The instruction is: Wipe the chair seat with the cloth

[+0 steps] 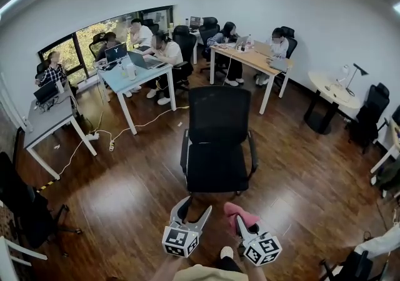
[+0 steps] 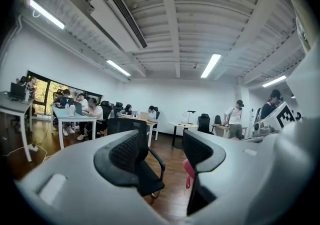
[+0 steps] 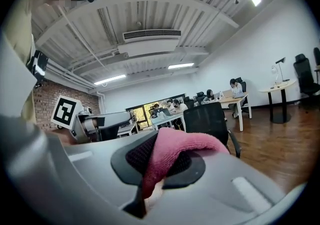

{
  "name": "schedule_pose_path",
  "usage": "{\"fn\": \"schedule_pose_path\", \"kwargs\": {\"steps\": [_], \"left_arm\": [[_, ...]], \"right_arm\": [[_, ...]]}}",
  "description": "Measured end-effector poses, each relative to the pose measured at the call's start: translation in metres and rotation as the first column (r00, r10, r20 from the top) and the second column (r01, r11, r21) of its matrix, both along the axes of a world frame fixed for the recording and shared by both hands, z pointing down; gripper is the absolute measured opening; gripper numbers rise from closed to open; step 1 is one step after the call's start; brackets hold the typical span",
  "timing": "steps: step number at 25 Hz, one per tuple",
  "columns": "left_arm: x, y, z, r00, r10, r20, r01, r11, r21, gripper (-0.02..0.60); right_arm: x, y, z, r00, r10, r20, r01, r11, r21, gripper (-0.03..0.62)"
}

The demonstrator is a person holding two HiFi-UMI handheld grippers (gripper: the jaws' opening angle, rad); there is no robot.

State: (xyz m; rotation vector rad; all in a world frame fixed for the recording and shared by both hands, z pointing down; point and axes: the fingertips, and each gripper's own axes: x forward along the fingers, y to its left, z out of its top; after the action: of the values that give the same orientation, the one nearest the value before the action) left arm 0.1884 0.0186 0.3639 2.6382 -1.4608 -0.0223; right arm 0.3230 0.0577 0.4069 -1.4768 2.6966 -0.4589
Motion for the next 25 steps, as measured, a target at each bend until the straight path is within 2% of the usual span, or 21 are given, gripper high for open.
{"fn": "schedule_pose_path", "kwargs": {"steps": [3,8,12,15,19,25], "left_arm": [[0.010,-0.042,0.005,0.999,-0.051,-0.010,0.051,0.999,-0.013,0.258],[0.044,-0.112,0.018,0.994,-0.108,-0.029,0.104,0.989,-0.108,0.239],[0.054,-0.139,0.014,0.986,-0.169,-0.004,0.168,0.982,-0.082,0.239],[0.046,-0.157,0.026,0.977,-0.212,0.019,0.213,0.971,-0.109,0.239],[0.032,-0.182,0.046,0.971,-0.237,0.036,0.240,0.958,-0.155,0.239],[0.005,-0.257,0.069,0.974,-0.224,0.022,0.224,0.962,-0.153,0.239]], "right_arm": [[0.023,-0.044,0.001,1.000,-0.028,0.004,0.028,1.000,0.006,0.018],[0.063,-0.116,0.017,0.997,-0.083,0.000,0.082,0.996,-0.032,0.017],[0.086,-0.159,0.027,0.993,-0.111,0.027,0.113,0.992,-0.053,0.017],[0.080,-0.188,0.032,0.987,-0.158,0.037,0.160,0.985,-0.061,0.017],[0.062,-0.222,0.043,0.989,-0.146,0.023,0.147,0.986,-0.080,0.017],[0.024,-0.287,0.082,0.991,-0.136,0.015,0.136,0.974,-0.179,0.017]]}}
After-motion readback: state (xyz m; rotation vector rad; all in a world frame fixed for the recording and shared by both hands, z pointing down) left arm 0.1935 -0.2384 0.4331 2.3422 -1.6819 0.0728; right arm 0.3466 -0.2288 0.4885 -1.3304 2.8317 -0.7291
